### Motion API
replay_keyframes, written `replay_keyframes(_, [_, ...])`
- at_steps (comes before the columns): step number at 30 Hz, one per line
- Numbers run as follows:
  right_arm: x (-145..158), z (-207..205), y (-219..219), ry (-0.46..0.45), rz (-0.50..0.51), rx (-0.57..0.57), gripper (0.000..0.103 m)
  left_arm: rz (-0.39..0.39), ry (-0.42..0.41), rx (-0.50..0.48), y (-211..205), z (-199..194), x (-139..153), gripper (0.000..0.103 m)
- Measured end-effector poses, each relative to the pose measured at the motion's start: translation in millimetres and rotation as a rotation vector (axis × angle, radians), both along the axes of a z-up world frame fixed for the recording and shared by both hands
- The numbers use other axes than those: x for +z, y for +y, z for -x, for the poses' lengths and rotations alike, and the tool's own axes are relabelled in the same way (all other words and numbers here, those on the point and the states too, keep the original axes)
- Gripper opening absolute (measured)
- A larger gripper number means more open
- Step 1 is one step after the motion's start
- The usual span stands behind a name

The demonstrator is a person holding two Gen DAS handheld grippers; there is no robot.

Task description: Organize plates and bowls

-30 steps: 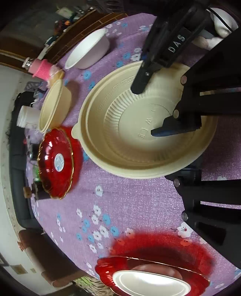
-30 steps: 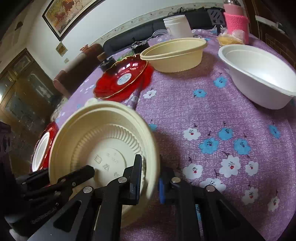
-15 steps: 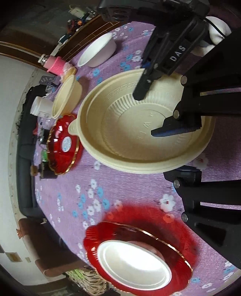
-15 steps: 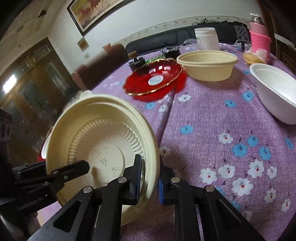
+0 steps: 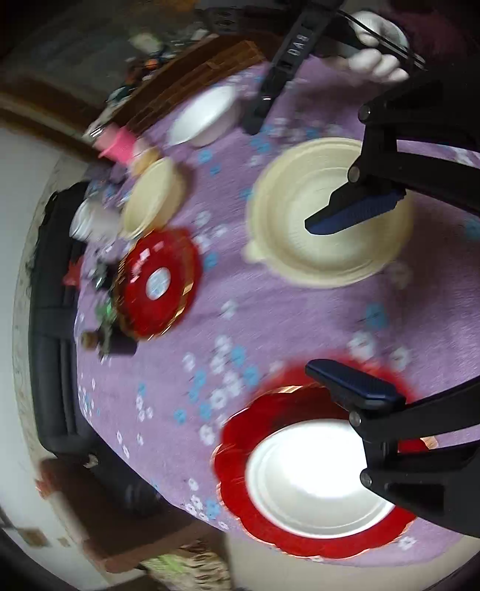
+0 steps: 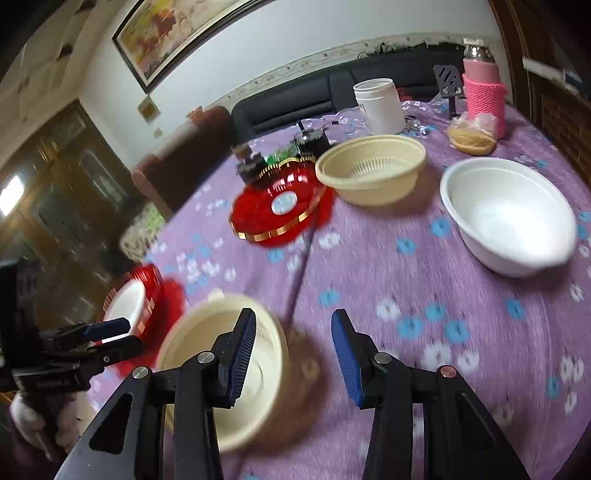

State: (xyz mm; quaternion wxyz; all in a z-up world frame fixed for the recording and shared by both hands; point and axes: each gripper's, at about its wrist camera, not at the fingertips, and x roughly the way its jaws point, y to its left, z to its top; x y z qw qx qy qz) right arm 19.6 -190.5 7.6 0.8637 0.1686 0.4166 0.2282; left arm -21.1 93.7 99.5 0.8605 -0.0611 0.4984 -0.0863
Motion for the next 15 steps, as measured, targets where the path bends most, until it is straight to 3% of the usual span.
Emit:
replay_keyframes(2, [-1.8,-32.9,3.3,0.081,-0.059,-0.012,0.047,0.059,0.008,0.05,14.8,-28.2,6.9,0.07])
replay_keyframes(6, [-5.6,-81.3,15.3,0.127,-0.034,-0.098,0.047,0.088,0.038,0.114,32.1,-97.4,3.3,0.07])
replay_keyframes(10, [-20.4,-120.4,33.0,0.172,-0.006,-0.136,0.047,0.167,0.098,0.156,41.8,-154.7,-20.9,0.07])
replay_keyframes(15, [-39.3,-149.3,46.5,0.198,0.05,-0.168,0.047,0.182,0.139,0.231,43.4,-210.9,-61.9,0.069])
